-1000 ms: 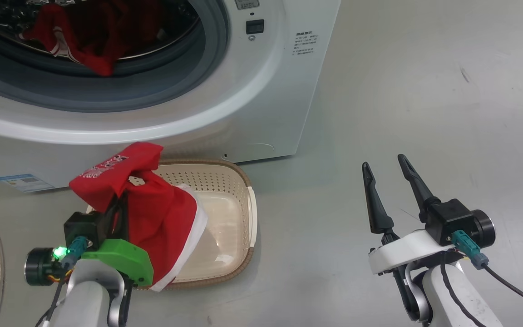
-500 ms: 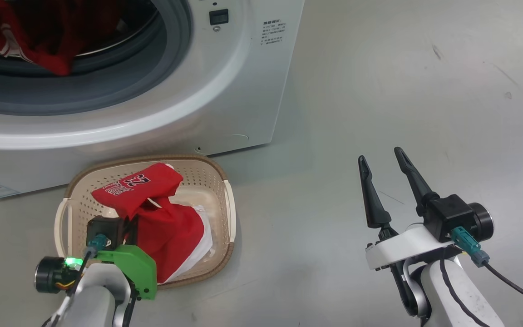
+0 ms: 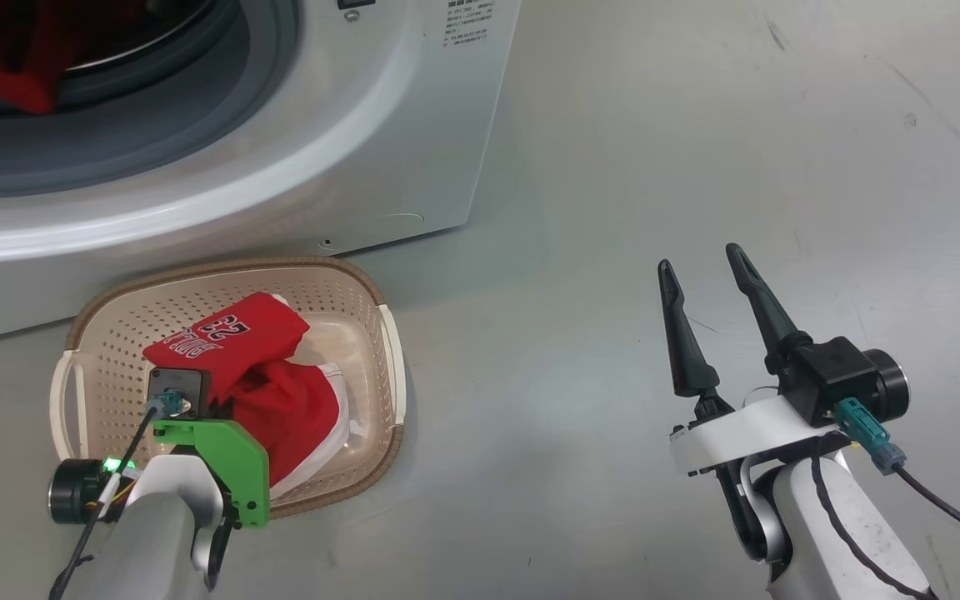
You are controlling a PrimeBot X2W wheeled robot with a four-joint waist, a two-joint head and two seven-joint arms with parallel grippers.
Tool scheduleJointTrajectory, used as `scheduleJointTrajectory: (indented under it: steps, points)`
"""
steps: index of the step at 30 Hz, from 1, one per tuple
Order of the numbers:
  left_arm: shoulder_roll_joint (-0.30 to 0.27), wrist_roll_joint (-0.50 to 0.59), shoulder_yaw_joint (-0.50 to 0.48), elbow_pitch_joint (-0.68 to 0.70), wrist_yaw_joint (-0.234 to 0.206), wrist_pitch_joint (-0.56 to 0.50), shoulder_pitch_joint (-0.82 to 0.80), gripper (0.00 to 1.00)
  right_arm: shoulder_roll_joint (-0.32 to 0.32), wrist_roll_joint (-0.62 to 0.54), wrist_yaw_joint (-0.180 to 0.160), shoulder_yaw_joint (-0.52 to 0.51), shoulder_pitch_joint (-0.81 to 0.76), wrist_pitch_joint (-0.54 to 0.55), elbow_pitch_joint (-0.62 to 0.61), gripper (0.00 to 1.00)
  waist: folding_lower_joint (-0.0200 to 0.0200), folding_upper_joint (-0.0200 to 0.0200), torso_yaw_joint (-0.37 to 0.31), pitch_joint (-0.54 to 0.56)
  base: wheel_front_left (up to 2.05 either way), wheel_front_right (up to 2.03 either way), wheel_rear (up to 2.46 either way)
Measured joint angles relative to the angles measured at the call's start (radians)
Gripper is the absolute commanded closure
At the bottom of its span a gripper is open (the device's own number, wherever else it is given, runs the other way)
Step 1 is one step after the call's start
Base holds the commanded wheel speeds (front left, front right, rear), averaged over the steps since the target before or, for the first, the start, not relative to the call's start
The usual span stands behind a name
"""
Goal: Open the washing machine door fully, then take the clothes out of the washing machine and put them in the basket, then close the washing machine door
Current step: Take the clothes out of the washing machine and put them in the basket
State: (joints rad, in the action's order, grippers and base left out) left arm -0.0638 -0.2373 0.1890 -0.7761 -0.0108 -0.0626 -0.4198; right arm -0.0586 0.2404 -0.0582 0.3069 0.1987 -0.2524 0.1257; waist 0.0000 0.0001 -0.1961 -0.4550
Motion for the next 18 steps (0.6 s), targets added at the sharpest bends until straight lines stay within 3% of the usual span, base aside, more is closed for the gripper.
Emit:
scheduleJointTrajectory:
  steps: [1,2,9,18]
  points:
    - [0.001,0.0,0.0,-0.009,0.0,-0.003,-0.002,0.43,0.0,0.002,0.0,-0.001,0.0,0.0,-0.001,0.0,0.0,0.0,-0.002,-0.004,0.0,0.0,0.0]
    - [0.001,0.0,-0.001,-0.018,-0.001,-0.002,-0.006,0.0,0.0,0.003,0.0,-0.002,0.0,0.0,-0.002,0.0,0.0,0.0,-0.003,-0.008,0.0,0.0,0.0]
    - [0.006,0.0,-0.004,-0.061,-0.002,0.009,-0.042,0.0,0.002,0.004,-0.005,-0.014,0.005,0.0,-0.004,0.0,0.0,0.0,0.01,-0.02,0.0,0.0,0.0]
    - [0.009,-0.021,-0.019,-0.06,0.008,0.115,-0.043,0.0,0.002,0.004,-0.006,-0.027,0.009,0.0,-0.002,0.0,0.0,0.0,0.042,-0.011,0.0,0.0,0.0]
